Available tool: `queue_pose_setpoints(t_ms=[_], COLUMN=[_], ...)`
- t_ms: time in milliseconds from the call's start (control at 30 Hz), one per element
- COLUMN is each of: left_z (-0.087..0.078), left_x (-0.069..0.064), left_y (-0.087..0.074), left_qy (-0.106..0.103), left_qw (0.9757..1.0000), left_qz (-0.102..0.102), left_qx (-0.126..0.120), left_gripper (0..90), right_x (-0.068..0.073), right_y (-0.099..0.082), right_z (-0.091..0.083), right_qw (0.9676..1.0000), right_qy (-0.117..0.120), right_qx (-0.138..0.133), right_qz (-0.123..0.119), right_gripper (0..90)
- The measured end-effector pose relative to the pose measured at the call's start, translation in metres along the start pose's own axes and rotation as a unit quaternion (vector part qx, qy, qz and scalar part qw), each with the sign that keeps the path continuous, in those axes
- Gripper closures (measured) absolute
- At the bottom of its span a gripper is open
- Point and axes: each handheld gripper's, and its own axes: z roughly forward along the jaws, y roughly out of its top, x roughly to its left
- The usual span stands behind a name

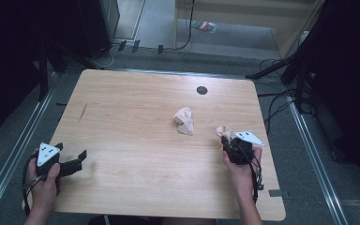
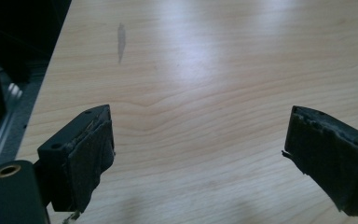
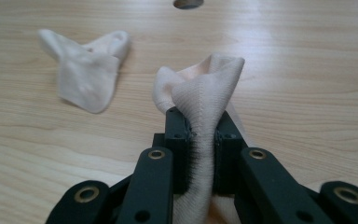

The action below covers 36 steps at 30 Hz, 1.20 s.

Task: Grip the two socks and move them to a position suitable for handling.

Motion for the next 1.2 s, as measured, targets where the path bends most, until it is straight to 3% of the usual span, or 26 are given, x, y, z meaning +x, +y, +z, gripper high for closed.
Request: queue_pose_setpoints(t_ms=[200,300,333,367,400,500,533,567,700,767,900,1033,1067,1200], left_z=[0.003,0.004,0.005,0.005,0.006,0.01,0.013,0.013,0.017,0.017,0.016,0.016,0.015,0.015], left_x=[-0.02,-0.041,-0.054,-0.054,-0.062,-0.08,-0.091,-0.091,-0.114,-0.118,-0.125,-0.125,-0.125,-0.126], left_y=[0.016,0.028,0.034,0.034,0.039,0.047,0.05,0.05,0.051,0.049,0.034,0.031,0.03,0.029], left_qy=[-0.008,-0.018,-0.025,-0.025,-0.027,-0.056,-0.065,-0.065,-0.097,-0.102,-0.128,-0.136,-0.145,-0.151], left_qw=[0.9999,0.9992,0.9983,0.9983,0.9979,0.9972,0.9966,0.9966,0.9942,0.9935,0.9903,0.9888,0.9878,0.9872], left_qz=[0.009,0.033,0.05,0.05,0.057,0.044,0.045,0.045,0.046,0.049,0.053,0.059,0.056,0.052], left_qx=[-0.009,-0.013,-0.015,-0.015,-0.017,-0.022,-0.022,-0.022,-0.014,-0.009,0.006,0.011,0.01,0.009], left_gripper=[8.5,8.5,8.5,8.5,8.5,8.5,8.5,8.5,8.5,8.5,8.4,8.4,8.4,8.4], right_x=[0.018,0.026,0.032,0.032,0.035,0.046,0.053,0.053,0.072,0.075,0.094,0.105,0.114,0.124], right_y=[0.009,0.016,0.019,0.019,0.02,0.022,0.023,0.023,0.021,0.02,0.008,-0.002,-0.008,-0.016], right_z=[-0.019,-0.027,-0.03,-0.03,-0.031,-0.033,-0.033,-0.033,-0.032,-0.031,-0.028,-0.024,-0.022,-0.019], right_qw=[0.9997,0.9997,0.9996,0.9996,0.9995,0.999,0.9987,0.9987,0.9976,0.9973,0.9958,0.9944,0.9933,0.993], right_qy=[0.0,0.011,0.019,0.019,0.021,0.038,0.045,0.045,0.064,0.067,0.085,0.098,0.104,0.098], right_qx=[-0.015,-0.016,-0.016,-0.016,-0.018,-0.02,-0.019,-0.019,-0.018,-0.016,0.001,0.012,0.02,0.023], right_qz=[-0.021,-0.013,-0.01,-0.01,-0.012,-0.013,-0.015,-0.015,-0.019,-0.023,-0.033,-0.037,-0.048,-0.062], right_gripper=[80.0,80.0,80.0,80.0,80.0,80.0,79.9,79.9,79.6,79.6,79.5,79.3,79.1,79.2])
